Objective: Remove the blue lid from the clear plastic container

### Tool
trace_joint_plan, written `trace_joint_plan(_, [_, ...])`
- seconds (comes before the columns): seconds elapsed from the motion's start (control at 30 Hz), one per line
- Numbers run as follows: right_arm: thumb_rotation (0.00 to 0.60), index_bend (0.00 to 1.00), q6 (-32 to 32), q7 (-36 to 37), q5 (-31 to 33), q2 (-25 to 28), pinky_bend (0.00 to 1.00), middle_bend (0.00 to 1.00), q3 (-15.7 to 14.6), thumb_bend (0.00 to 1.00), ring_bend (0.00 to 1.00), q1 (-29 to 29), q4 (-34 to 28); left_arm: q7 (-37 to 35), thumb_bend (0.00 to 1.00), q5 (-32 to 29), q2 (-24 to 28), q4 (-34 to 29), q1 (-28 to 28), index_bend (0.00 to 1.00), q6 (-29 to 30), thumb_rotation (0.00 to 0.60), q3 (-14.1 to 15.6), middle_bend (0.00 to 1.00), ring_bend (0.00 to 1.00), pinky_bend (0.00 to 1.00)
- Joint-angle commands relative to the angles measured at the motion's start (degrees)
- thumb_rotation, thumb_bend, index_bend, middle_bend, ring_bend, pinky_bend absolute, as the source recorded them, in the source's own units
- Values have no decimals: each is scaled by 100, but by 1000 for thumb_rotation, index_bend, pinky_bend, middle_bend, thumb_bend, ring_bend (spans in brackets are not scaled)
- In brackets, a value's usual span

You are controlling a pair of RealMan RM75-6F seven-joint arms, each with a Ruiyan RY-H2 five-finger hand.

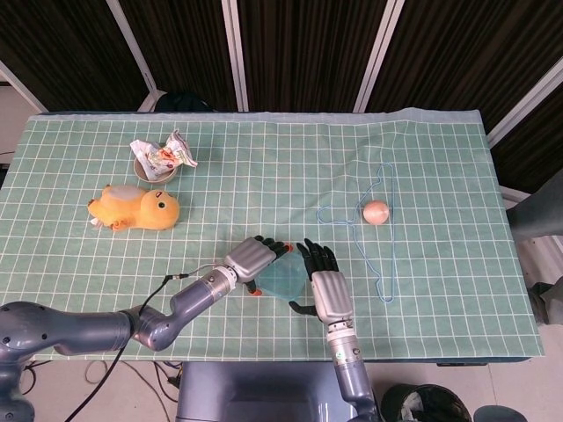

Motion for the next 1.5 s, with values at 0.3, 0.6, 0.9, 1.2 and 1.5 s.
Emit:
trace_joint_plan(0.3, [600,0,42,141,84,-61,0,0,107,187,0,40,-67,34,191,-99,-17,-20,-85,118,23,600,73,143,144,354])
trace_joint_plan(0.6, [600,0,202,677,-157,-160,0,0,148,187,0,75,151,63,190,-194,16,-36,-189,118,-30,600,114,143,145,354])
trace_joint_plan(0.9, [600,0,359,1337,-480,-205,0,0,17,187,0,50,646,21,186,-339,48,-32,-345,118,-184,600,55,139,144,345])
trace_joint_plan(1.2, [600,0,624,2029,-891,-313,0,0,-203,187,0,6,1267,-238,172,-579,125,-16,-541,109,-489,600,-48,127,135,330])
trace_joint_plan(1.5, [600,0,746,2420,-1107,-499,0,0,-254,187,0,55,1804,-336,168,-660,145,18,-651,107,-518,600,77,127,135,330])
